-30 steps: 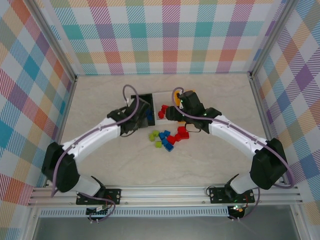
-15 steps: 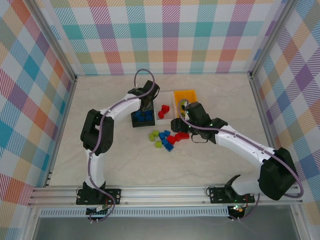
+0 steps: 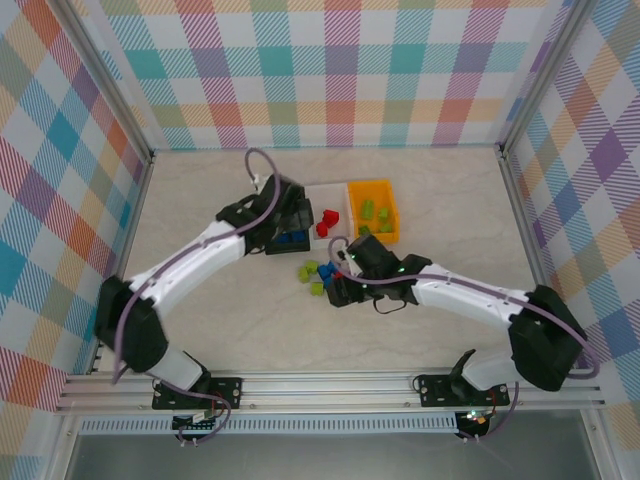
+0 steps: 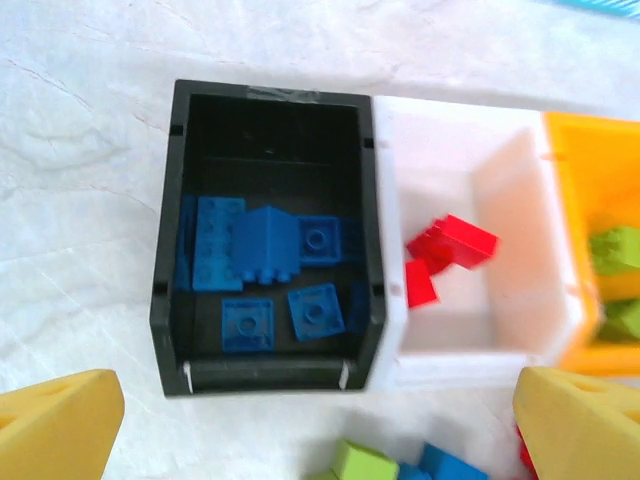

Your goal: Sort the legos into containers by color

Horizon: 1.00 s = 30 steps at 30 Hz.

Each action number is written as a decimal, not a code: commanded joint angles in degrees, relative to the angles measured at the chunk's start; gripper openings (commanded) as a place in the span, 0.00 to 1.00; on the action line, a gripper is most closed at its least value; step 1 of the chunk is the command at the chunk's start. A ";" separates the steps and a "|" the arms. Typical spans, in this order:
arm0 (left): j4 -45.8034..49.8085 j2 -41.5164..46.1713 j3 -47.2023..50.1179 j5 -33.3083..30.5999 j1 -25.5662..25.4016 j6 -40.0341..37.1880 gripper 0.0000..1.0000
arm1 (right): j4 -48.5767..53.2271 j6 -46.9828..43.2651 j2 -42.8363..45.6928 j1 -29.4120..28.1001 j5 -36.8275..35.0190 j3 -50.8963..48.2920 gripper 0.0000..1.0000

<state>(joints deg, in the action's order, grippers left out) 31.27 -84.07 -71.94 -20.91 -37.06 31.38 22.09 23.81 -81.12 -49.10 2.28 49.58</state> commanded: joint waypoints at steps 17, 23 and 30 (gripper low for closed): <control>5.79 32.16 34.41 1.51 -1.26 15.64 1.00 | -2.82 -3.42 -19.24 -2.37 -10.84 7.79 0.59; 6.05 31.91 33.20 1.21 -1.26 14.86 1.00 | -0.75 -2.21 -19.76 -3.45 -12.96 8.20 0.47; 5.95 31.06 33.05 0.70 -1.26 14.44 1.00 | -1.62 -1.51 -13.89 -3.80 -11.16 4.54 0.35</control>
<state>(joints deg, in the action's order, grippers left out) 36.01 -52.84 -37.98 -18.98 -38.17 45.71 21.65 21.93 -98.43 -52.34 -10.33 55.46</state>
